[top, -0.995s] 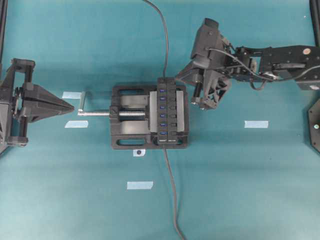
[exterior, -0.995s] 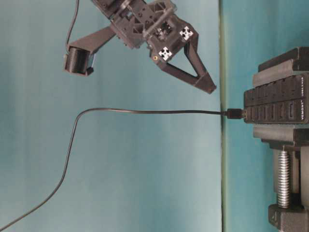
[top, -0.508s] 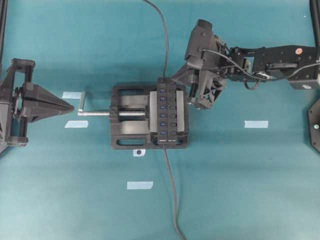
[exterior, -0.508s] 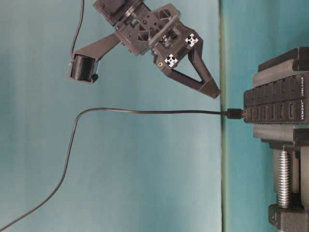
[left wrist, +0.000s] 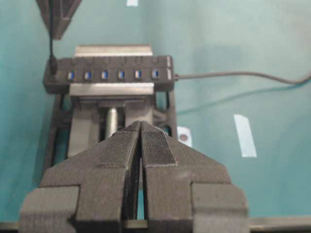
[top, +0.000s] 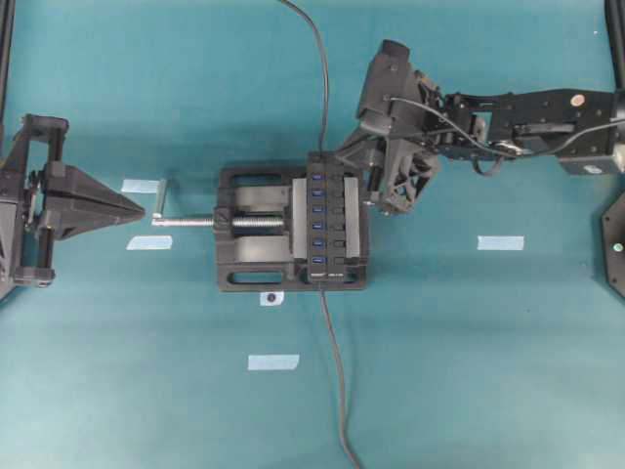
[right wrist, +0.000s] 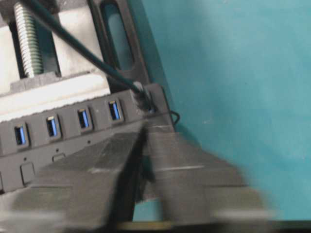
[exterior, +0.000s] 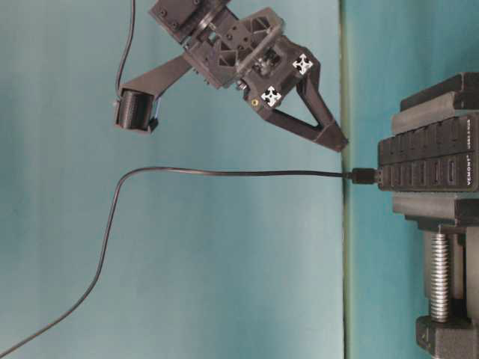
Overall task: Insert the USB into the front port of the fixed hub.
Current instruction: 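Open the right gripper and lower it around the black USB plug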
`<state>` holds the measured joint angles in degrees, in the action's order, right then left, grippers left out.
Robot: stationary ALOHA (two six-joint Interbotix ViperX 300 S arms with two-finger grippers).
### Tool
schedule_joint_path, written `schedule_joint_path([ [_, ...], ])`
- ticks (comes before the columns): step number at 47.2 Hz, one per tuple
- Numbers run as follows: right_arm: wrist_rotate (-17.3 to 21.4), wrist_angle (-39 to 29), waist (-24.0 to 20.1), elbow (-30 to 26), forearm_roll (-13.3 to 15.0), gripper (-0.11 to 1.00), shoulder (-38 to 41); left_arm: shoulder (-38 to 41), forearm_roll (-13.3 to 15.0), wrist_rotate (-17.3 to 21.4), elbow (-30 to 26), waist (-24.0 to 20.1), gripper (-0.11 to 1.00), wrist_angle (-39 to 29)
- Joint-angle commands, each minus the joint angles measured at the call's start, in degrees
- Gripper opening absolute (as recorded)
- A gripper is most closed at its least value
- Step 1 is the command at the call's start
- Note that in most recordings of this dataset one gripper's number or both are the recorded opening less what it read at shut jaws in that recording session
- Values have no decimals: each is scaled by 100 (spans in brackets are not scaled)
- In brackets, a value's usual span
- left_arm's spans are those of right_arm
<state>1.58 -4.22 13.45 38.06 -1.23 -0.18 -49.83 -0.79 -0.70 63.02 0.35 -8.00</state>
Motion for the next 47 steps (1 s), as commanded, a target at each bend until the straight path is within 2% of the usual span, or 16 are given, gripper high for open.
schedule_joint_path([
  [1,35,18,0,-193,-9,30,-26,-9,-9,0,-79,18,0,53],
  [9,26,-88,-18,-369,-9,76,132,-44,-9,-9,-70,18,0,53],
  [13,26,-237,-26,-466,-9,91,220,-44,-9,-9,-53,26,0,62],
  [22,18,-404,-35,-589,0,86,264,-44,-9,-9,-35,35,0,62],
  [47,-9,-396,-62,-712,9,85,396,-44,0,-9,-35,35,0,62],
])
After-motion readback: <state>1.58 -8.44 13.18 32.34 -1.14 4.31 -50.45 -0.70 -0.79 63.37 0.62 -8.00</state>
